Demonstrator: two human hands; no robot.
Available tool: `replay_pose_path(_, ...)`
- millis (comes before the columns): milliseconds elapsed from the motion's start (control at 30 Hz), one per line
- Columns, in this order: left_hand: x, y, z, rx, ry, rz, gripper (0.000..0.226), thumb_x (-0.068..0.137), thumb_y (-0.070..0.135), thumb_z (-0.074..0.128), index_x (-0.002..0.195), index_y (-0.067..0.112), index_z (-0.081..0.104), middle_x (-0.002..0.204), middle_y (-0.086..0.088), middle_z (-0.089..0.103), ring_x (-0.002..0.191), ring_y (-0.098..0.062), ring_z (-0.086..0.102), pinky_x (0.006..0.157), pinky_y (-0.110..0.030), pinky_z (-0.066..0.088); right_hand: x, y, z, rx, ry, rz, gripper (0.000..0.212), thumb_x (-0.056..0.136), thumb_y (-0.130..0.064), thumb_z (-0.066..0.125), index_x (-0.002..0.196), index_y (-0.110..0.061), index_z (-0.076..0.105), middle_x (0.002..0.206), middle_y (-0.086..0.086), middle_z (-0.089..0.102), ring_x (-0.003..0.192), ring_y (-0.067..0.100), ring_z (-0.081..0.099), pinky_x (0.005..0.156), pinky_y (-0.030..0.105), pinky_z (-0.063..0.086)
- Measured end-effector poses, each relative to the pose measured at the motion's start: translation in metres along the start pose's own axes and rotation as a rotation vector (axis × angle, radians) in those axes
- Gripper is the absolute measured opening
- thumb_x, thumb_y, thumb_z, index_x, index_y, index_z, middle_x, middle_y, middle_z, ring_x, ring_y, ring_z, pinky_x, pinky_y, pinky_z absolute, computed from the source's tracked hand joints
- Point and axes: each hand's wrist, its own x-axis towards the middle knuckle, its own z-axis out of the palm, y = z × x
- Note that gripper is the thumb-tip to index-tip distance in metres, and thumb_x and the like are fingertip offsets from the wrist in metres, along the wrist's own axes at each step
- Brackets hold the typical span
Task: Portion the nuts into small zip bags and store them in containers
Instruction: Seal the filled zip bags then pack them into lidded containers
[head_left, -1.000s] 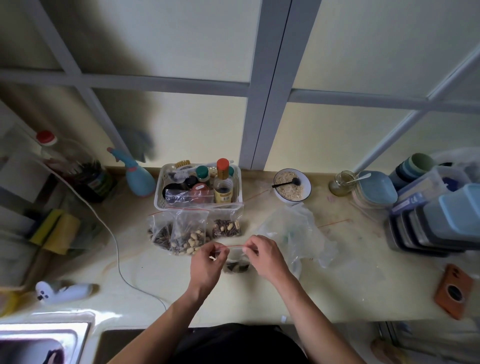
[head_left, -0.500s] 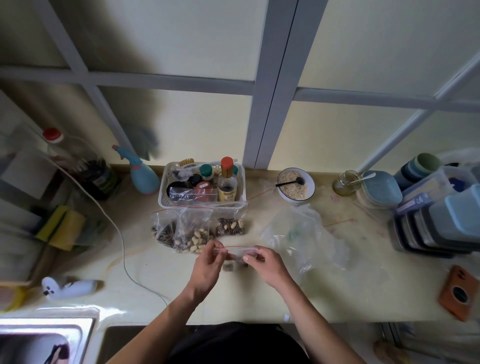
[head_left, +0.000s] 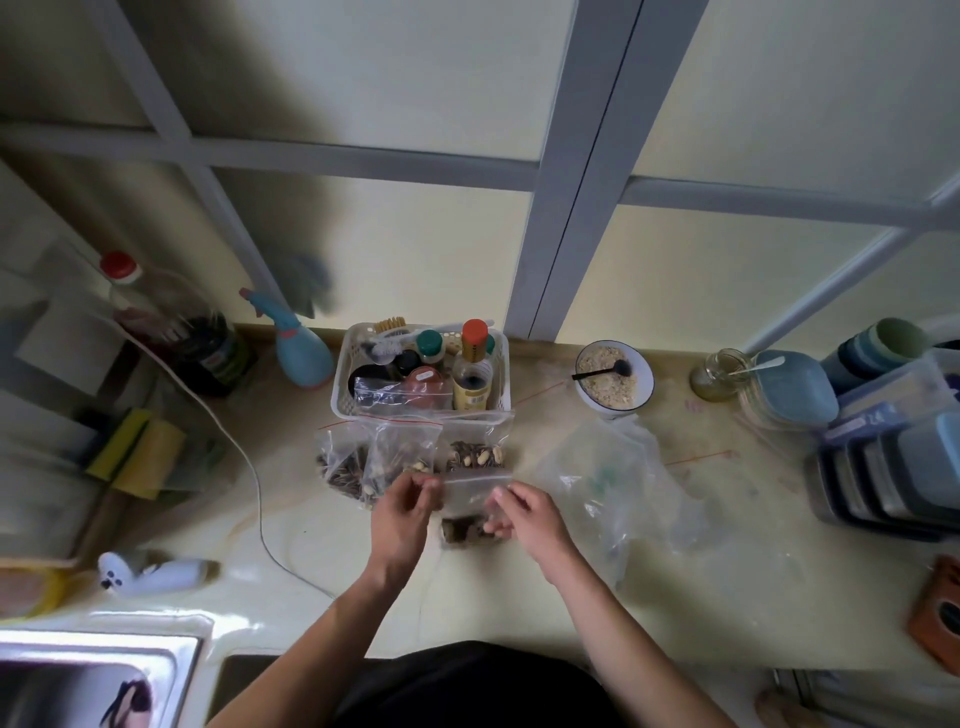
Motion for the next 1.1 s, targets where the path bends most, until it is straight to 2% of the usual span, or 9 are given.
replay_pose_path(133,0.014,0.009,0.001,0.08,0.135,0.047,0.018,0.1,0.024,0.059,0.084,0.023,0.067,0.075,0.001,0.068,0.067,-0.014,0.063,0.063,-0.036,0.053,0.018,-0.017,0.001,0.215,0.126,-0.002,0.019,0.103,-0.02,0.059,0.095,-0.01,0.074,0.096,0.012,0.077,0.079,0.025,0.074,0.077,0.037,0.058)
replay_pose_path(267,0.032,0.005,-0.001,0.198,0.392,0.006,0.008,0.093,0.017,0.06,0.092,0.016,0.053,0.093,-0.004,0.056,0.086,-0.024,0.051,0.079,-0.046,0.049,0.035,-0.027,0.001,0.45,0.186,0.065,0.02,0.103,-0.022,0.059,0.098,-0.007,0.071,0.098,0.014,0.076,0.082,0.027,0.073,0.081,0.039,0.058)
replay_pose_path(367,0.043,-0.001,-0.004,0.285,0.497,-0.026,0.029,0.086,0.013,0.066,0.103,0.008,0.044,0.105,-0.008,0.044,0.095,-0.026,0.038,0.088,-0.05,0.042,0.042,-0.028,0.002,0.538,0.153,0.102,0.02,0.104,-0.023,0.057,0.1,-0.008,0.069,0.101,0.016,0.075,0.092,0.03,0.072,0.091,0.042,0.055)
replay_pose_path(500,0.051,0.003,-0.008,0.254,0.471,-0.04,0.04,0.084,0.034,0.064,0.107,0.009,0.043,0.104,-0.006,0.041,0.094,-0.024,0.042,0.085,-0.048,0.045,0.047,-0.026,0.003,0.553,0.12,0.168,0.02,0.102,-0.025,0.06,0.107,-0.007,0.068,0.109,0.018,0.073,0.101,0.032,0.072,0.098,0.044,0.054)
replay_pose_path(633,0.05,0.008,-0.005,0.202,0.441,-0.101,0.044,0.08,0.036,0.067,0.108,0.016,0.039,0.101,-0.006,0.048,0.089,-0.027,0.051,0.084,-0.048,0.049,0.049,-0.022,0.004,0.531,0.096,0.175,0.022,0.1,-0.022,0.064,0.111,-0.003,0.068,0.114,0.021,0.072,0.107,0.031,0.072,0.094,0.038,0.057)
replay_pose_path(767,0.049,0.011,-0.006,0.176,0.449,-0.155,0.039,0.076,0.034,0.06,0.105,0.015,0.042,0.099,-0.007,0.055,0.087,-0.031,0.053,0.087,-0.051,0.048,0.047,-0.02,0.001,0.523,0.086,0.162,0.019,0.101,-0.014,0.061,0.117,-0.006,0.068,0.115,0.021,0.072,0.097,0.028,0.074,0.086,0.034,0.06)
replay_pose_path(900,0.04,0.006,-0.01,0.163,0.373,-0.167,0.018,0.086,0.037,0.063,0.098,0.029,0.051,0.09,0.007,0.065,0.083,-0.02,0.062,0.087,-0.051,0.053,0.038,-0.023,-0.001,0.5,0.115,0.127,0.022,0.1,-0.008,0.062,0.121,-0.012,0.066,0.116,0.015,0.072,0.086,0.028,0.074,0.073,0.031,0.061)
replay_pose_path(1000,0.029,0.008,-0.012,0.125,0.382,-0.158,0.028,0.084,0.039,0.064,0.104,0.026,0.049,0.093,0.006,0.065,0.086,-0.021,0.063,0.088,-0.047,0.053,0.033,-0.023,0.002,0.355,0.281,0.087,0.031,0.1,-0.004,0.059,0.124,-0.022,0.059,0.116,0.004,0.065,0.071,0.025,0.073,0.065,0.031,0.059)
replay_pose_path(1100,0.019,0.009,-0.017,0.088,0.426,-0.129,0.033,0.085,0.03,0.067,0.105,0.018,0.043,0.092,-0.001,0.059,0.084,-0.024,0.059,0.083,-0.046,0.052,0.028,-0.025,0.006,0.065,0.551,0.069,0.028,0.096,-0.003,0.055,0.112,-0.025,0.055,0.112,0.002,0.063,0.058,0.023,0.072,0.066,0.037,0.058)
